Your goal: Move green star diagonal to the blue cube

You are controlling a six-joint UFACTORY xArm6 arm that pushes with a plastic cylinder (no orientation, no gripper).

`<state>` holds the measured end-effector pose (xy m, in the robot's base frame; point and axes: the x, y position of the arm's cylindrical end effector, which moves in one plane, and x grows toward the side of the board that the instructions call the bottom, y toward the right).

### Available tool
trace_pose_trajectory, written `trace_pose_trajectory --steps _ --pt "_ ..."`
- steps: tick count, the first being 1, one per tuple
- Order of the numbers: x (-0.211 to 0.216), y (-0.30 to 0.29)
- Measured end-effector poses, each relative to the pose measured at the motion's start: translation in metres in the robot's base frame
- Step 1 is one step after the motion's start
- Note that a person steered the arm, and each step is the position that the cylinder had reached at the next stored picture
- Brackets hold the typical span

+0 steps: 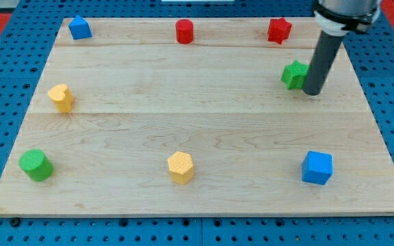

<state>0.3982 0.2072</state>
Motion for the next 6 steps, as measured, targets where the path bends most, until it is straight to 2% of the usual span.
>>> trace_pose_trajectory --steps 1,2,3,6 --pt "-0.023 0.021" --pt "-0.044 -0.001" --pt "-0.044 -0.055" --pt "-0.03 -0.072"
